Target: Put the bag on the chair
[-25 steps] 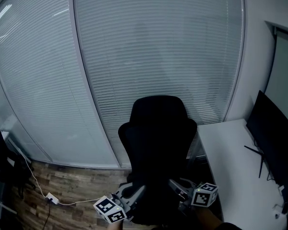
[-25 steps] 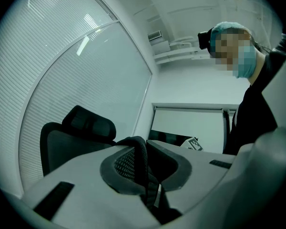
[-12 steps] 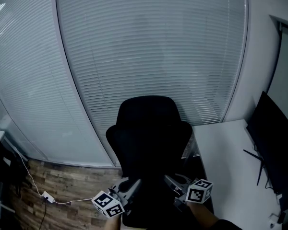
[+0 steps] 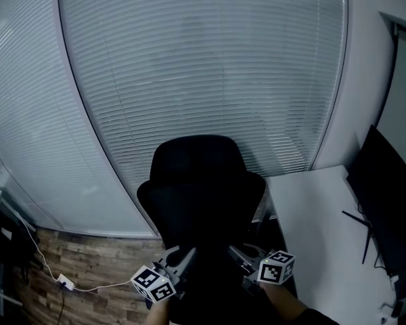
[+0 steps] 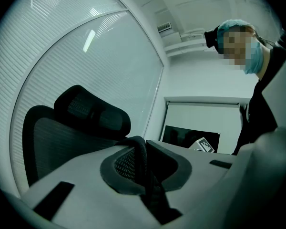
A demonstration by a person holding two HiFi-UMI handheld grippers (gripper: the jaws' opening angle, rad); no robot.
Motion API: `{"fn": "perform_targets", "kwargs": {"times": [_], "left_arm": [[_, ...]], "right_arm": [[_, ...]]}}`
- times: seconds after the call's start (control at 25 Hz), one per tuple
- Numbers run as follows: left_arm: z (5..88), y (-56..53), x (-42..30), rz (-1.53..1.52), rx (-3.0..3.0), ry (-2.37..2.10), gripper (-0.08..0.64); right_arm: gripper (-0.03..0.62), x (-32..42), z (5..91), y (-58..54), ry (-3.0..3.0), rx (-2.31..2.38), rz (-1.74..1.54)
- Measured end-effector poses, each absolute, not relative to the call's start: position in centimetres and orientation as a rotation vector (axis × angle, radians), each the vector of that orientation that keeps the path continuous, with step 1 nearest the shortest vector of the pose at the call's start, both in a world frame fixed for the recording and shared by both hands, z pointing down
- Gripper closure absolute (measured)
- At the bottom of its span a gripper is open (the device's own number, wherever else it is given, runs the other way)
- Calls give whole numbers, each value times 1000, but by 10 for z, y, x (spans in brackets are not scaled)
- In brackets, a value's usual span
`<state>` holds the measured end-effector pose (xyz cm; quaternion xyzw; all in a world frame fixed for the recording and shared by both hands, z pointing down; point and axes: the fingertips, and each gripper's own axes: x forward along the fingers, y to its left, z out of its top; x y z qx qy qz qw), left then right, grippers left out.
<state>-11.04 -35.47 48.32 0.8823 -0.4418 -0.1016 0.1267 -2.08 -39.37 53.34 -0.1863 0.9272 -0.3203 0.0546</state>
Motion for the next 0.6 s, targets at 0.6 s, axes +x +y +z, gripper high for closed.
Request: {"fn": "perform_targets", "kwargs": {"times": [0.6], "left_arm": [[501,-401,-115,-263,2585,-1308,514]], "right_arm": [[537,-23,552,-432,2817,-592,-948]]}}
